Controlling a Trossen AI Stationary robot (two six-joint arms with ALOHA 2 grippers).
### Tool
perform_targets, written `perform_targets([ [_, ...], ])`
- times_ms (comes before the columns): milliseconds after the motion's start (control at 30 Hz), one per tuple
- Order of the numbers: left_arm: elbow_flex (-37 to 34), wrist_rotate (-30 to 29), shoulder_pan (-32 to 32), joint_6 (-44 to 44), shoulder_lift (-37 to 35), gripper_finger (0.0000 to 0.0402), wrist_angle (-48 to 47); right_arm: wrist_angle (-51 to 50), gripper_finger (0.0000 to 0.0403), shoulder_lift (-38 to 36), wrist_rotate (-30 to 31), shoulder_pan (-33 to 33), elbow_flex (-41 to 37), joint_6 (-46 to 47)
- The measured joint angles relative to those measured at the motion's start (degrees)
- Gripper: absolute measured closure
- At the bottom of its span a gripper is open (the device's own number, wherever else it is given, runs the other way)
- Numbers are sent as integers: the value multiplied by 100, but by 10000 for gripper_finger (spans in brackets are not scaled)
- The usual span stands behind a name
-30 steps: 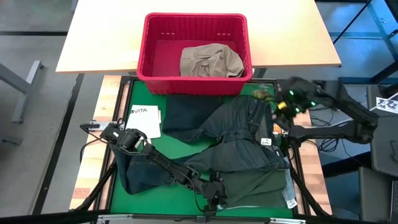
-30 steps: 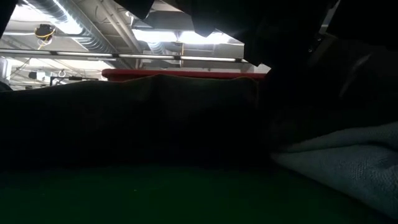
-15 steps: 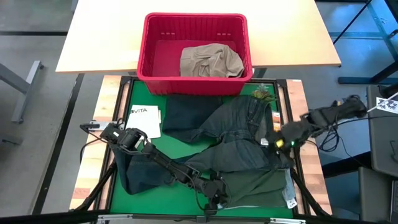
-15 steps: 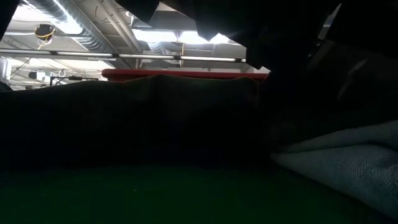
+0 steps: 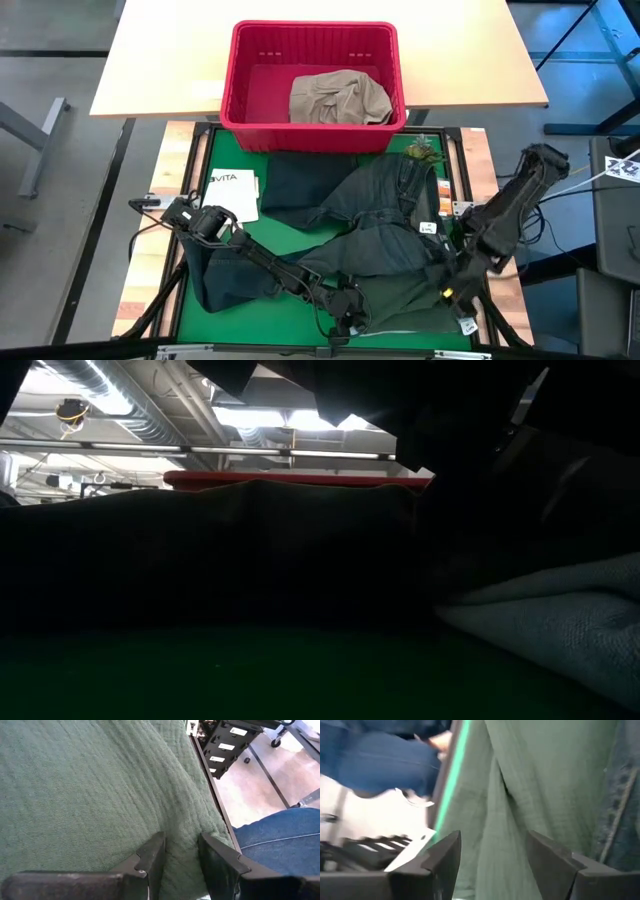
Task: Fold Laundry from Bin
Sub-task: Adjust the green shirt
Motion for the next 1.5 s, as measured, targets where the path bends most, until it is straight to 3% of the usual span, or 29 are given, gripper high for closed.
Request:
perform_targets([
  [300, 0, -14, -4, 0, 0, 285, 2, -72, 185, 883, 297, -16, 0, -140],
  [767, 0, -26, -15, 4, 0, 285, 2, -1090, 185, 854, 285, -381, 137, -263],
  [1000, 0, -24, -15, 4, 0, 285, 2, -1279, 185, 858, -498, -379, 138, -179],
  [1133, 0, -22, -15, 5, 0, 285, 2, -1208, 194, 858, -1348, -374, 138, -61],
  [1333, 0, -17, -15, 7, 0, 285, 2, -333, 231, 858, -2675, -99, 138, 245],
  [1500, 0, -13, -15, 7, 0, 285, 2, 397, 255, 858, -3057, 316, 138, 767],
])
